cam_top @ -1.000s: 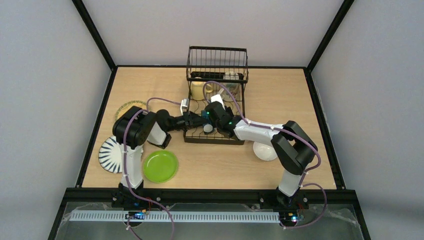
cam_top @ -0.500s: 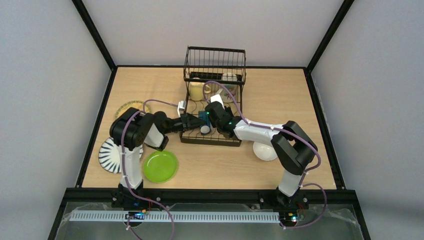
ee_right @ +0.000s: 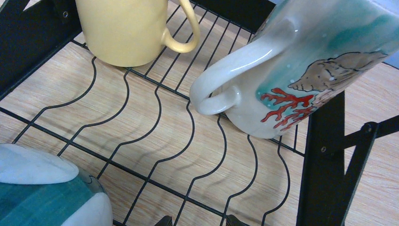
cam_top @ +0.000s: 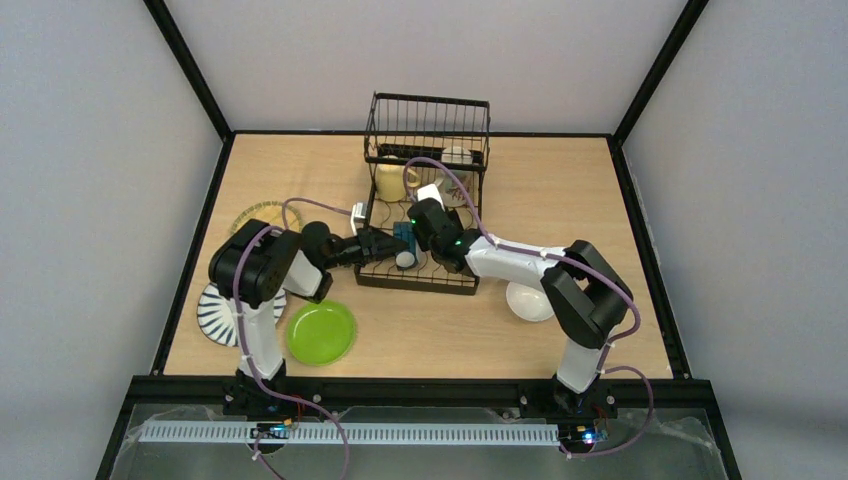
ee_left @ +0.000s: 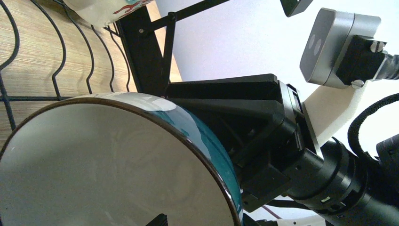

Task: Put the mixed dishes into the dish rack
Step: Insert the bowl into the dish rack.

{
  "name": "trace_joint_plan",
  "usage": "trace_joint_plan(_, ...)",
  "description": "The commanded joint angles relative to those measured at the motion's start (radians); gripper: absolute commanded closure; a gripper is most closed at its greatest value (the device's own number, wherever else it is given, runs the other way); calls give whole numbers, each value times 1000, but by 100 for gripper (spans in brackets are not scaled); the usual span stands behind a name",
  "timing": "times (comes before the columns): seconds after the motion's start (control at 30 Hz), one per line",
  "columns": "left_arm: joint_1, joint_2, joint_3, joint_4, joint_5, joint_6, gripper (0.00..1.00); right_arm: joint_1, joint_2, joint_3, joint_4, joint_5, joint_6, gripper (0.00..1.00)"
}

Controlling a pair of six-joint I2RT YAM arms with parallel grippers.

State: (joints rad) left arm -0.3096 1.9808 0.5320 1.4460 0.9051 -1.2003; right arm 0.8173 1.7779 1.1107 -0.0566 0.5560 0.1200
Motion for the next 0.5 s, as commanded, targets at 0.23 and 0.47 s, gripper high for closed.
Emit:
trace_joint_plan(0.23,32,-82,29,-247,-49,110,15,0,31,31,28,-31,15,36)
trace_joint_plan(0.47,32,-100,39,-294,-46,127,14,0,26,30,28,-36,15,36)
